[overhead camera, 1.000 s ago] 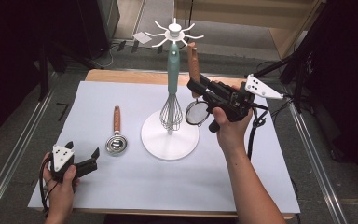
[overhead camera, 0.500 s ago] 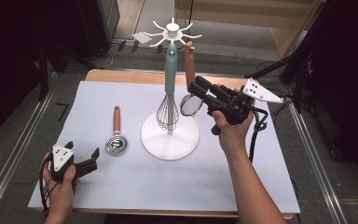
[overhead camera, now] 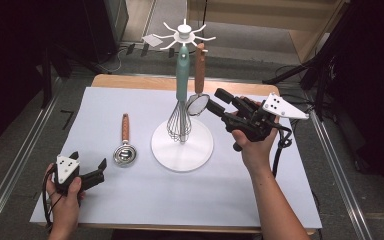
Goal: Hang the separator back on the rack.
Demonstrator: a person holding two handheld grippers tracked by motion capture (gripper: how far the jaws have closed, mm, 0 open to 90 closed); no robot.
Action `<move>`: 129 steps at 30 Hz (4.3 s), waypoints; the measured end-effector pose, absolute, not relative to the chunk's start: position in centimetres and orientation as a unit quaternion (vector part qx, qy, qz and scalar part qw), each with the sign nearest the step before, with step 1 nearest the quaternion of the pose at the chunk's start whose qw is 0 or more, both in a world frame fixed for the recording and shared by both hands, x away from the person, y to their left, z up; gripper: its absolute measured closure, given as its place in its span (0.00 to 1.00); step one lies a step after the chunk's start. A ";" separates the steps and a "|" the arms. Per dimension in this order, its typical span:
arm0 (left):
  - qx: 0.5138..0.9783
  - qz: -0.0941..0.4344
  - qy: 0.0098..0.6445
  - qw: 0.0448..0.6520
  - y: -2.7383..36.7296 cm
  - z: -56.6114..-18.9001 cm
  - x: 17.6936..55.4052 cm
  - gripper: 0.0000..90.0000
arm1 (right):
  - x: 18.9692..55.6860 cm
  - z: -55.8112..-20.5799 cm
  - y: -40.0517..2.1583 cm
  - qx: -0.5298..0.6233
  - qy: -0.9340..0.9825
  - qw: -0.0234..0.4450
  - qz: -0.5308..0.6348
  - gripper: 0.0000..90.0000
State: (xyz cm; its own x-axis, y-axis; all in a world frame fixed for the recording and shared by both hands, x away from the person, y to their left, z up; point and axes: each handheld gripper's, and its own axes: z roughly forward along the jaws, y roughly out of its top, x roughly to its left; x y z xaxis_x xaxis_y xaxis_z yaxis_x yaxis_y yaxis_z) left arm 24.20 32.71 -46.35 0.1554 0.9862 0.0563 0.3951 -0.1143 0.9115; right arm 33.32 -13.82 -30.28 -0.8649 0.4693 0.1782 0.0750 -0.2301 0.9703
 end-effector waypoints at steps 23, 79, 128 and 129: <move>0.648 0.372 0.533 0.398 32.7 -46.4 24.2 0.09 | 31.8 -34.7 -16.7 0.297 0.615 0.174 0.709 0.26; 0.650 0.372 0.534 0.392 32.6 -46.4 24.3 0.09 | 29.0 -47.9 -24.1 0.485 0.584 0.366 0.538 0.19; 0.649 0.314 0.580 0.380 30.4 -43.4 28.1 0.00 | 28.6 -48.8 -24.1 0.522 0.548 0.394 0.521 0.15; 0.646 0.311 0.584 0.380 30.2 -43.4 28.4 0.00 | 28.6 -48.8 -24.1 0.521 0.548 0.395 0.521 0.15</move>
State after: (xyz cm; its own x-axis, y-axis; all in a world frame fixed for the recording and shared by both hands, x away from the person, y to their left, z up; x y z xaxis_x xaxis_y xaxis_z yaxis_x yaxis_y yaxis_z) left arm 28.44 30.17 -43.41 0.1231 0.9915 -0.0411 0.5187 -0.0290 0.8545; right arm 28.62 -24.08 -48.83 -0.1447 0.9832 0.1114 0.1601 -0.0878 0.9832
